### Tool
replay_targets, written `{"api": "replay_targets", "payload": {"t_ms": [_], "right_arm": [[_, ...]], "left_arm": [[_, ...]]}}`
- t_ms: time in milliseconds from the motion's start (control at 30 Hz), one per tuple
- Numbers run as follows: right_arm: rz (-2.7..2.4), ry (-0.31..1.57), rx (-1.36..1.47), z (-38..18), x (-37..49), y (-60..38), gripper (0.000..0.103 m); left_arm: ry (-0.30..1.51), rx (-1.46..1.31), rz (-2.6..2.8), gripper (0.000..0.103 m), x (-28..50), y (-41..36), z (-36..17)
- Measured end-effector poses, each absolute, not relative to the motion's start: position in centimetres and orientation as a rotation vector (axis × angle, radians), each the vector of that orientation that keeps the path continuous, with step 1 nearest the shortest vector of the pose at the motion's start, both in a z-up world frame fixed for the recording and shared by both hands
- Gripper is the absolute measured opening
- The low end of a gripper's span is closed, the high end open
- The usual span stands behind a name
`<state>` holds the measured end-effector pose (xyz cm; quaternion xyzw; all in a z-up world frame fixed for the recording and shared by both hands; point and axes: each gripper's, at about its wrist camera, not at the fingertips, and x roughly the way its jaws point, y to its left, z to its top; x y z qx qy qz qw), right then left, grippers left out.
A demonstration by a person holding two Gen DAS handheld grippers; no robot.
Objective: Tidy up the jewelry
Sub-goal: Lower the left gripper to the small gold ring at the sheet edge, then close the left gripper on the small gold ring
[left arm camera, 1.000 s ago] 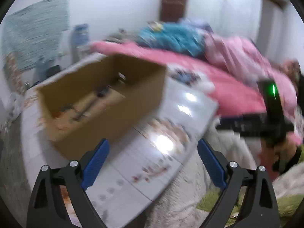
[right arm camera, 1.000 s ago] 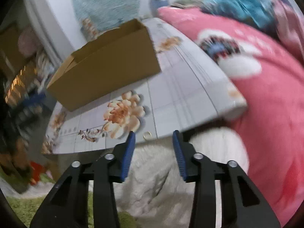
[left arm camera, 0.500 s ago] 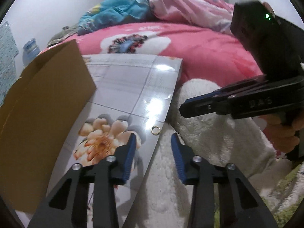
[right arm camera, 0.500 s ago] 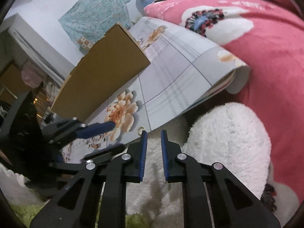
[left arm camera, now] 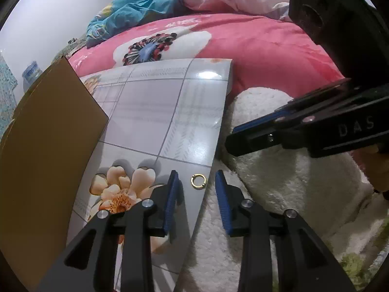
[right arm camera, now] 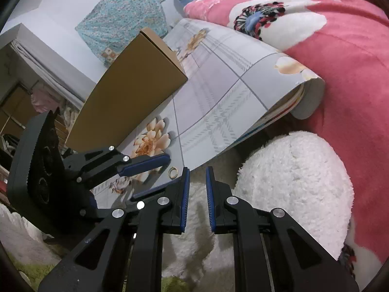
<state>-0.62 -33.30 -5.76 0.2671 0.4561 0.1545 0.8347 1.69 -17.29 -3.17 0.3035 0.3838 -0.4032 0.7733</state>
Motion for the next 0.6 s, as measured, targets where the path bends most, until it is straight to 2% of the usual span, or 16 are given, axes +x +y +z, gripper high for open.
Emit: {"api": "replay_targets", "payload": {"t_ms": [600], "right_arm": [[0.329, 0.967, 0.561, -5.81, -0.49, -33.39, 0.014]], "left_arm": [[0.810, 0.680, -0.900, 0.011, 1.22, -17.34, -2.96]]}}
